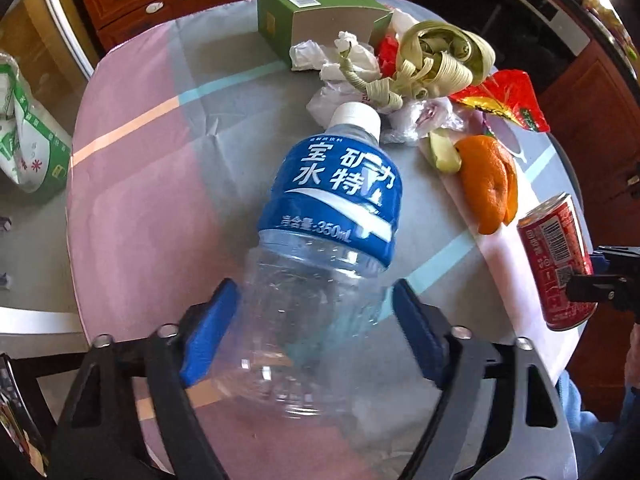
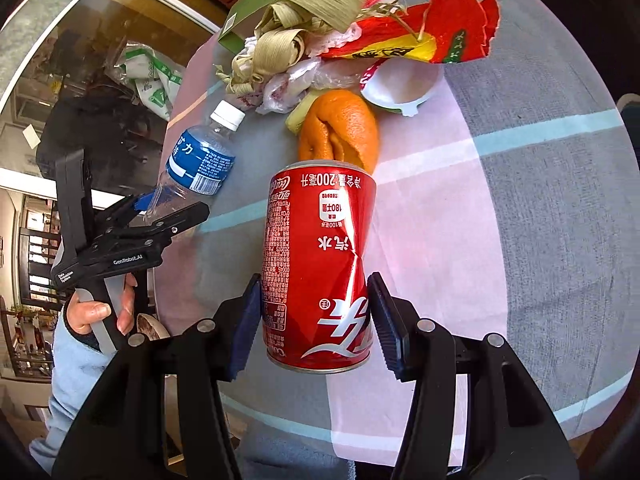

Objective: Collect trash
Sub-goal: 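Close the left gripper around the clear water bottle, then carry the red can and water bottle toward the bin with both grippers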

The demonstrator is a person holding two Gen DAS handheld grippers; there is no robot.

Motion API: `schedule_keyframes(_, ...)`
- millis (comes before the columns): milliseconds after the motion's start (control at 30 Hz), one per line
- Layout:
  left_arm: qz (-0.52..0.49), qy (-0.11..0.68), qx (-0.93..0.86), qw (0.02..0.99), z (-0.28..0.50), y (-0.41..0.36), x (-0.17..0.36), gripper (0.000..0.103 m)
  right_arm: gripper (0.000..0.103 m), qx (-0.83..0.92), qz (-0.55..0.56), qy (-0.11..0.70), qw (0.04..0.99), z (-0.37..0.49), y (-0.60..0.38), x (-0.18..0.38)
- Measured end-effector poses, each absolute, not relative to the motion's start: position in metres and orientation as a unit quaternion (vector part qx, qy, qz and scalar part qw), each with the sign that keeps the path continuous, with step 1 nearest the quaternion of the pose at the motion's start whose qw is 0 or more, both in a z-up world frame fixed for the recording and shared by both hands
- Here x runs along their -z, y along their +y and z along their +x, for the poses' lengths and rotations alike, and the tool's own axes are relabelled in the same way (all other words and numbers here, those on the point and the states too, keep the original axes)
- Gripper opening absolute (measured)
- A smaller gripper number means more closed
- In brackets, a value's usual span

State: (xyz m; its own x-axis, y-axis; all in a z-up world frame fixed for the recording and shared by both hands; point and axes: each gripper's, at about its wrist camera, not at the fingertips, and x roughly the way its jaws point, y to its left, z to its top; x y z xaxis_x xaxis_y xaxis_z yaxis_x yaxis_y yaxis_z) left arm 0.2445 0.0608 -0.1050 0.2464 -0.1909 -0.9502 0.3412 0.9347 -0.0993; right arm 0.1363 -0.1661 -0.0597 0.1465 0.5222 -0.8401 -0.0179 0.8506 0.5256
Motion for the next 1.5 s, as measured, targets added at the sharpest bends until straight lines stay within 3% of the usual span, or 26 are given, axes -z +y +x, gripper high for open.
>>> schedule_keyframes(467, 0.012, 0.559, 0.126, 0.82, 0.183, 0.05, 0.071, 0.066, 0.05, -0.195, 0.232, 0.601, 0.74, 0.123, -0.21, 0.054)
schedule_keyframes(733, 0.022, 0.581, 0.146, 0.8, 0.166, -0.001, 0.085, 0.066, 0.05, -0.192, 0.259, 0.59, 0.74, 0.109, -0.242, 0.056)
schedule_keyframes(1067, 0.019, 0.533, 0.163, 0.83, 0.15, -0.044, 0.032, 0.066, 0.05, -0.18, 0.303, 0.555, 0.754, 0.101, -0.298, 0.046)
schedule_keyframes(1233, 0.04, 0.509, 0.199, 0.836, 0.15, -0.091, 0.008, 0.066, 0.05, -0.158, 0.336, 0.522, 0.768, 0.098, -0.346, 0.04)
schedule_keyframes(1500, 0.074, 0.511, 0.264, 0.815, 0.173, -0.203, 0.017, 0.066, 0.05, -0.07, 0.385, 0.474, 0.789, 0.074, -0.45, 0.043)
